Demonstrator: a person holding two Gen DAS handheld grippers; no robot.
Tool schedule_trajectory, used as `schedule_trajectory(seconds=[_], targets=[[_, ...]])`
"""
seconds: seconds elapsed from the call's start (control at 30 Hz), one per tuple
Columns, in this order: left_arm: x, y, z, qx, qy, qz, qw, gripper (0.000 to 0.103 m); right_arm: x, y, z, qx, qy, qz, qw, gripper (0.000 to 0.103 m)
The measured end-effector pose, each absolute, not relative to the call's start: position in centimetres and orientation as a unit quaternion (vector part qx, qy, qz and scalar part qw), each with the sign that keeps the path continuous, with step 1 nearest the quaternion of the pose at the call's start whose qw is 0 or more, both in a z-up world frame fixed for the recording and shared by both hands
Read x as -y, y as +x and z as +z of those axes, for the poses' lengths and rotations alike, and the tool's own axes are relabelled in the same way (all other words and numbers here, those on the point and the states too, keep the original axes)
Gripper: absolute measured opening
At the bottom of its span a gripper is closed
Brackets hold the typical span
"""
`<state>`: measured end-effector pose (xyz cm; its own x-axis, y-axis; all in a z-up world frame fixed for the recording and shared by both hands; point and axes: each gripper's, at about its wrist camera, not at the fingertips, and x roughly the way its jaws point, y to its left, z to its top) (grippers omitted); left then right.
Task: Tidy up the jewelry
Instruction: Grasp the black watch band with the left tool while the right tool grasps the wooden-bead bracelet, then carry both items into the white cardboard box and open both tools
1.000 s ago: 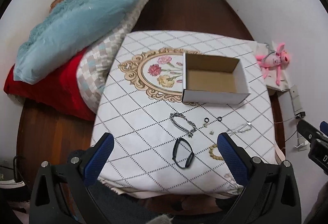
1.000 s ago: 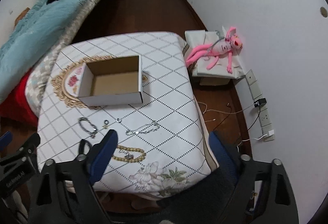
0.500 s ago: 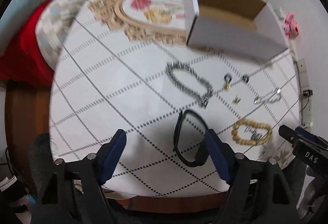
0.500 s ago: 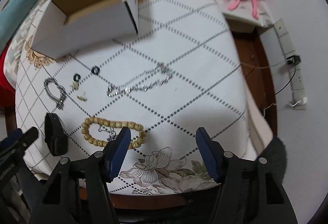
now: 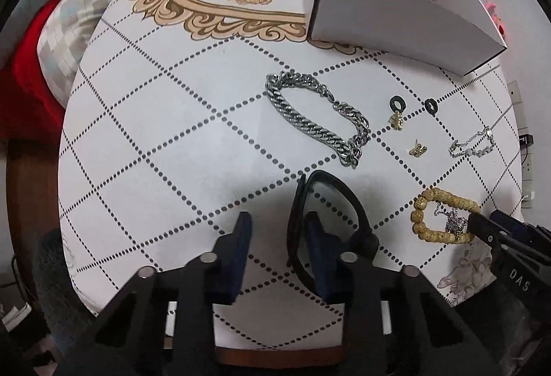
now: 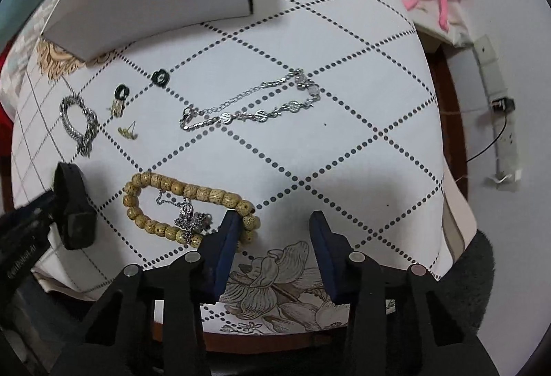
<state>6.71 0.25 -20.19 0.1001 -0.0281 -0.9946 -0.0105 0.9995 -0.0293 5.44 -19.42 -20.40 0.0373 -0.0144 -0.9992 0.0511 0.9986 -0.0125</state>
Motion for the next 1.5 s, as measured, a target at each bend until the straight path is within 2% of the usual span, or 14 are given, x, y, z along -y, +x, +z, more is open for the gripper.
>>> schedule_trajectory(seconds=[0.1, 0.13, 0.17, 0.2, 0.53, 1.0, 1.3, 1.5], targets=[[-0.3, 6.7, -19.9, -0.666, -0.014, -0.010, 0.746, 0.011, 18.5, 5.1, -20.1, -0.693, 0.009, -0.018, 0.720, 0.029], [-0.2, 6.7, -19.8, -0.665, -0.016, -0.012, 0.746, 0.008, 18.2, 4.9, -20.0, -0.691, 0.006, -0.016, 0.723, 0.023], [0.0, 7.0, -19.8, -0.664, -0.016, -0.015, 0.747, 0.006, 18.0, 4.8, -19.9, -0.689, 0.004, -0.015, 0.725, 0.012], [0.1, 7.0, -19.7, -0.663, -0.015, -0.015, 0.748, 0.006, 17.8, 4.7, -19.8, -0.688, 0.003, -0.015, 0.726, 0.009], [-1.2, 6.0, -18.3, -0.650, -0.035, -0.023, 0.759, 0.004, 16.9, 3.3, -16.7, -0.669, 0.068, 0.010, 0.740, 0.009], [-2.2, 6.4, -11.3, -0.604, -0.059, -0.048, 0.793, 0.004, 18.3, 6.4, -10.5, -0.617, 0.111, 0.072, 0.775, 0.009], [-0.4, 13.3, -6.7, -0.559, -0.078, -0.081, 0.821, 0.004, 18.6, 11.8, -2.4, -0.545, 0.116, 0.110, 0.823, 0.009], [-0.2, 18.9, -7.0, -0.554, -0.071, -0.076, 0.826, 0.004, 18.0, 18.5, -2.8, -0.547, 0.105, 0.114, 0.823, 0.009]])
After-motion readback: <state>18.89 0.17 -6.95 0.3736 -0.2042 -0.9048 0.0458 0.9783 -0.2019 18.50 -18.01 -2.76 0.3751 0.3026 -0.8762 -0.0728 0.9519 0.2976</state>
